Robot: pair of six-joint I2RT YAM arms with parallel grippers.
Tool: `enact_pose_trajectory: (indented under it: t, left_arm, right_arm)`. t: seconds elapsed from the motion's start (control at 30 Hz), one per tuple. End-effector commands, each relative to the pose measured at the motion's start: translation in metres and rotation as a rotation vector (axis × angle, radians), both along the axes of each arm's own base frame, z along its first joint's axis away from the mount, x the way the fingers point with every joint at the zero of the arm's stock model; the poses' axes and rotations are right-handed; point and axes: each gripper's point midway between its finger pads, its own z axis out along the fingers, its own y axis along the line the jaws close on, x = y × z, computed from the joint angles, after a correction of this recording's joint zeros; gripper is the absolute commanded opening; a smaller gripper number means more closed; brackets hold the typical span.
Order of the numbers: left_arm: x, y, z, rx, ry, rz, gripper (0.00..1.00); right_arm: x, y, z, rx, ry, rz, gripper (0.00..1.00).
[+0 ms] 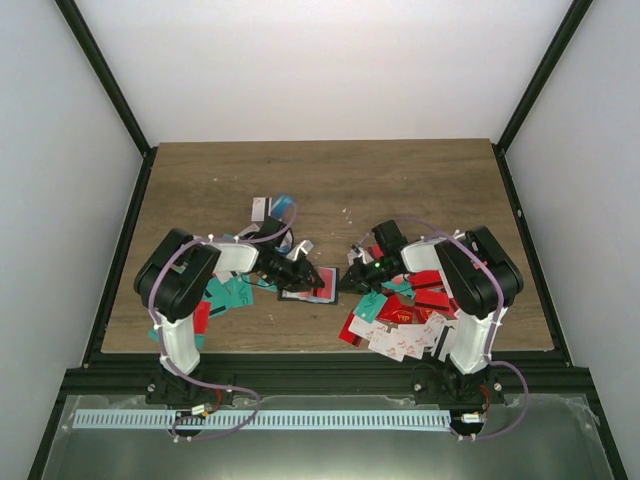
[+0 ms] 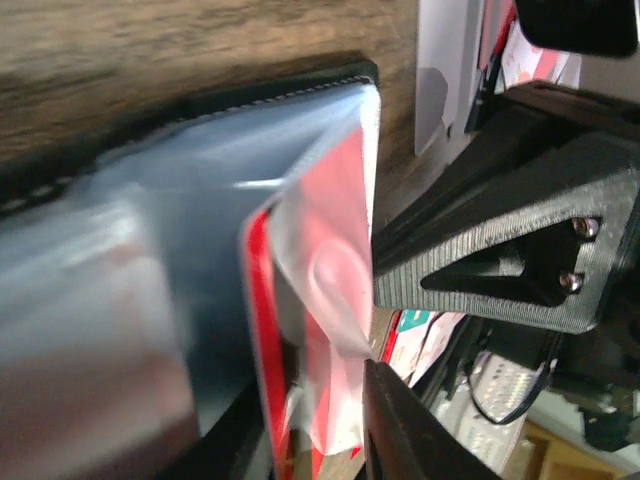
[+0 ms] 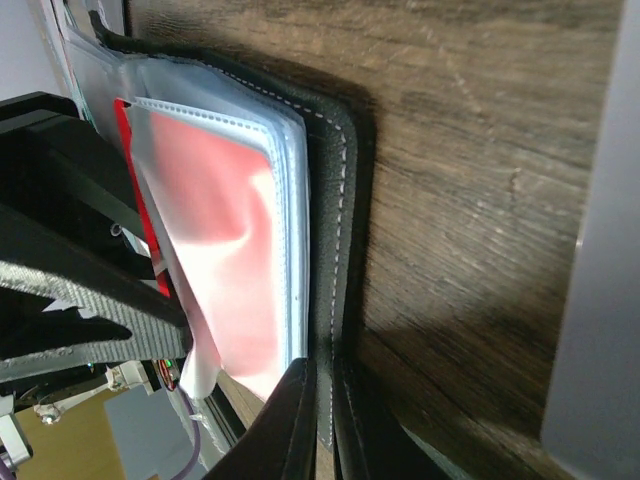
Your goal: Put the credit cards into the card holder
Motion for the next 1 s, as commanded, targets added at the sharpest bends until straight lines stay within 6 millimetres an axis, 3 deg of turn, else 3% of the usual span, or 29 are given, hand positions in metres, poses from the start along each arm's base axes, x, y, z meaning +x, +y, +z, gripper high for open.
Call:
enact_pose_trajectory:
  t: [0.0, 0.17, 0.47, 0.73, 0.97]
  left_arm:
    - [-0.010, 0.002, 0.003, 0.051, 0.011, 0.004, 0.27]
    - [-0.012, 0.007, 0.022, 0.073, -0.013, -0.002, 0.41]
    - [-0.018, 0.017, 0.039, 0.146, -0.016, -0.025, 0.60]
    - [-0.016, 0.030, 0.044, 0.244, -0.063, -0.064, 0.68]
    - [-0.004, 0.032, 0.035, 0.285, -0.104, -0.061, 0.66]
  right_arm:
    - [-0.011, 0.002, -0.011, -0.041, 0.014, 0.023, 0.08]
    - [-0.010, 0.002, -0.009, -0.039, 0.007, 0.020, 0.08]
    - [-0.004, 0.004, -0.003, -0.037, -0.016, 0.021, 0.08]
    - [-0.001, 0.004, 0.008, -0.031, -0.044, 0.022, 0.09]
    - [-0.001, 0.006, 0.019, -0.014, -0.062, 0.020, 0.09]
